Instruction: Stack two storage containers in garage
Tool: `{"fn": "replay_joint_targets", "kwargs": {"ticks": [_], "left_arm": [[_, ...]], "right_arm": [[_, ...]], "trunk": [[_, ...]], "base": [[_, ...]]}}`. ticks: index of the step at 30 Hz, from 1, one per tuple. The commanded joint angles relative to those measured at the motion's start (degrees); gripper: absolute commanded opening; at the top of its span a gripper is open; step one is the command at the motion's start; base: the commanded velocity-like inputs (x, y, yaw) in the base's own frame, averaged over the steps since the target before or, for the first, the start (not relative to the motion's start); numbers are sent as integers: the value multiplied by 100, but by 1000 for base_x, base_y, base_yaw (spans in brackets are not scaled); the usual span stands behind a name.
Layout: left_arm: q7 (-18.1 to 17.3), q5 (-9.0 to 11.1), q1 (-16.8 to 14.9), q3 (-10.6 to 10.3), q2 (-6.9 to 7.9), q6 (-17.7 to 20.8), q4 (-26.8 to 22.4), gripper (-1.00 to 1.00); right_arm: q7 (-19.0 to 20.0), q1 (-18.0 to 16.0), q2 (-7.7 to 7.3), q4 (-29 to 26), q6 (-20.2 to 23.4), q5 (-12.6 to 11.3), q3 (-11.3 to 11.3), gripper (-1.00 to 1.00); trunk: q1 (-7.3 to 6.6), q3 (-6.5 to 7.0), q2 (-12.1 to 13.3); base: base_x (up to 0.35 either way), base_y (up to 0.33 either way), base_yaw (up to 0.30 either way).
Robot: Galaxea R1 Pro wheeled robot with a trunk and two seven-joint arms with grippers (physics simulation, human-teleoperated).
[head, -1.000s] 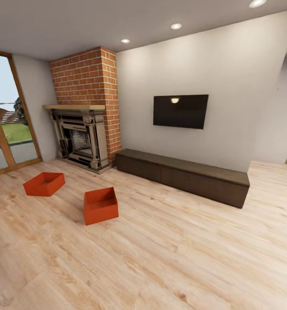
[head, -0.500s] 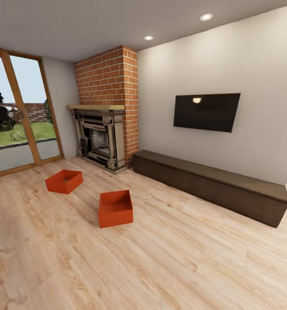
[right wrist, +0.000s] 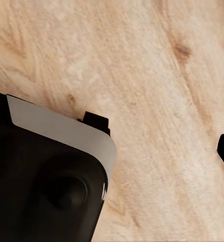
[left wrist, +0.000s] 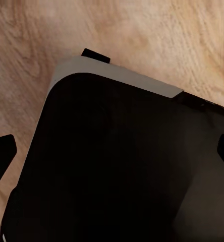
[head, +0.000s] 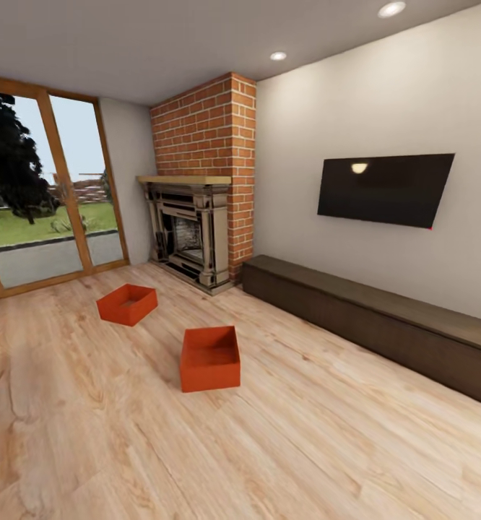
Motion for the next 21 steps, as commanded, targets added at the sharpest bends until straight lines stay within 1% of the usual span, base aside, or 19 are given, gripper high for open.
{"fn": "replay_joint_targets", "kwargs": {"ticks": [1,21], "left_arm": [[-15,6,-2,44,-2,-11,0,100],[-18,3,-2,44,-2,-17,0,100]], "right_arm": [[-19,-8,-1,18,-30,57,-2,100],[-14,-8,-3,18,-22,58,2,100]], "trunk": [[3,-6,-3],[3,-6,-3]], "base": [[322,0,20],[322,0,2]]}}
